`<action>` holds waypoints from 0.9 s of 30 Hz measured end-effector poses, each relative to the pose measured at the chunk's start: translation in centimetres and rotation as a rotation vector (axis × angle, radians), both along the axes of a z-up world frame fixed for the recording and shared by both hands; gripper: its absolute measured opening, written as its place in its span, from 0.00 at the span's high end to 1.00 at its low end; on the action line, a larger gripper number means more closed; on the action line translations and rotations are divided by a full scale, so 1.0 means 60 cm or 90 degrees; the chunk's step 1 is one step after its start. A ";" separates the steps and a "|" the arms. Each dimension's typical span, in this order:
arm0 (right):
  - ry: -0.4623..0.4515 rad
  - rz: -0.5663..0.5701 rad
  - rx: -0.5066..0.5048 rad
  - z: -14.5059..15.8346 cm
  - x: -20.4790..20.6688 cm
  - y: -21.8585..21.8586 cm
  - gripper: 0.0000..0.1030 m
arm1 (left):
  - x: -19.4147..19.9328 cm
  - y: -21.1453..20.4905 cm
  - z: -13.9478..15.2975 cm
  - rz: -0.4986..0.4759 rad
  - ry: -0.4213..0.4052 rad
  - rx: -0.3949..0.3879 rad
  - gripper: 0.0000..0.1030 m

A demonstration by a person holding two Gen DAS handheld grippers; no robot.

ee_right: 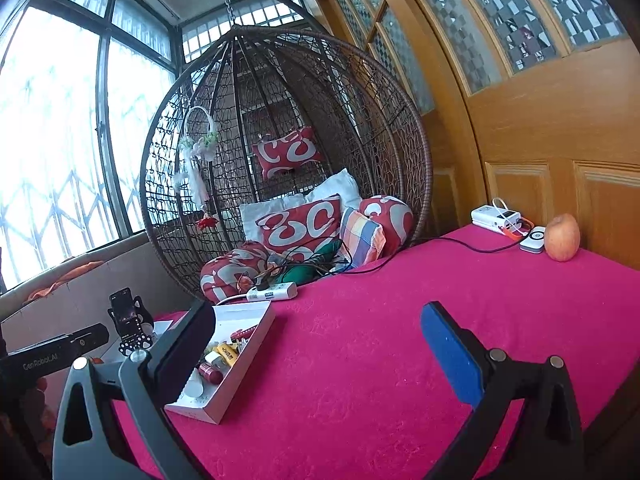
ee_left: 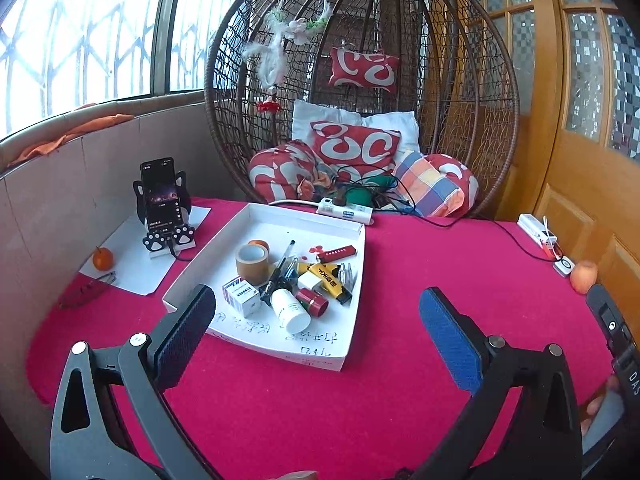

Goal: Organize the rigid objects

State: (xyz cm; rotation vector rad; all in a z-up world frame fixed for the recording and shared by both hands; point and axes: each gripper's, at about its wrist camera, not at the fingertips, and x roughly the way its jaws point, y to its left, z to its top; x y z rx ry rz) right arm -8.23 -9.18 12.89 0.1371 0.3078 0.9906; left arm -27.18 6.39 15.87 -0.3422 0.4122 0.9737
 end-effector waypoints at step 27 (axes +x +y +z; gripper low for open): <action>0.003 0.004 -0.039 -0.013 0.002 0.012 0.00 | 0.008 0.005 -0.019 0.006 0.022 -0.011 0.00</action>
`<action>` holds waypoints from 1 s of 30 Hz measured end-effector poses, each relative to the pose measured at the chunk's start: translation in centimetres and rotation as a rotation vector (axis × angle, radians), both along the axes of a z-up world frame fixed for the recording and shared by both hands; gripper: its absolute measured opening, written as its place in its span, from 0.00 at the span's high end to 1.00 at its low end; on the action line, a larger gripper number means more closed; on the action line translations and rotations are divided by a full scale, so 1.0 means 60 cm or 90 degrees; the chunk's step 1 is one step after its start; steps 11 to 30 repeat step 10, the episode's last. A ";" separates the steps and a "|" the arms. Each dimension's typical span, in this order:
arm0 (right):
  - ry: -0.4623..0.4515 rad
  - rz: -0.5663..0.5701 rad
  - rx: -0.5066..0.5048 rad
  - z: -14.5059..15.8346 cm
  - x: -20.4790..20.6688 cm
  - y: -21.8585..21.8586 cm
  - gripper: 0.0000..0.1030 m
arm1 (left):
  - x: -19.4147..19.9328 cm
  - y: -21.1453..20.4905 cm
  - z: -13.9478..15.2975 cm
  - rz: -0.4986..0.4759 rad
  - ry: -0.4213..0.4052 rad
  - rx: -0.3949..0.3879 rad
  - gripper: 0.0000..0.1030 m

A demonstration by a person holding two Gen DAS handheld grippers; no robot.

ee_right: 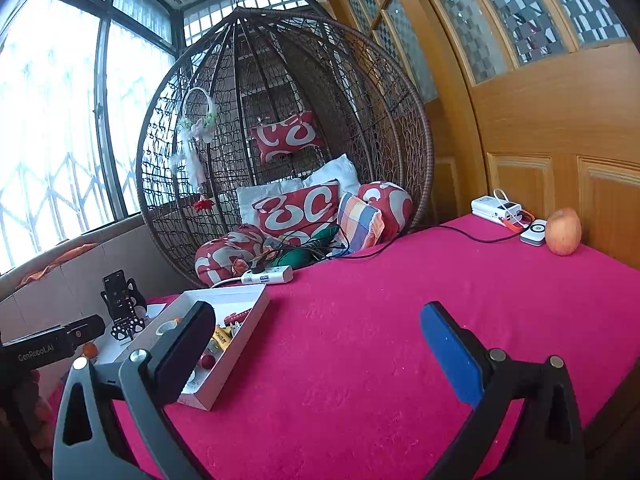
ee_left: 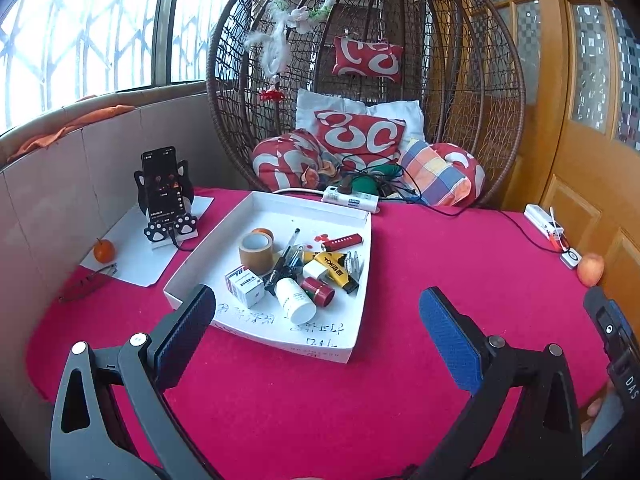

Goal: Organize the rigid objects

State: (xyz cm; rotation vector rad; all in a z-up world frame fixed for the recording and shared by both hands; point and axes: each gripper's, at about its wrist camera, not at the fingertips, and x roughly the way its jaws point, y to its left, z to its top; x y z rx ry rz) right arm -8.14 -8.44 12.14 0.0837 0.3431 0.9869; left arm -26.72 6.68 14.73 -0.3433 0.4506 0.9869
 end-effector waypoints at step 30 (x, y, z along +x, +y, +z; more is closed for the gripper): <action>0.005 0.000 -0.009 -0.004 0.003 0.004 0.00 | 0.001 0.000 -0.003 -0.002 -0.002 0.002 0.00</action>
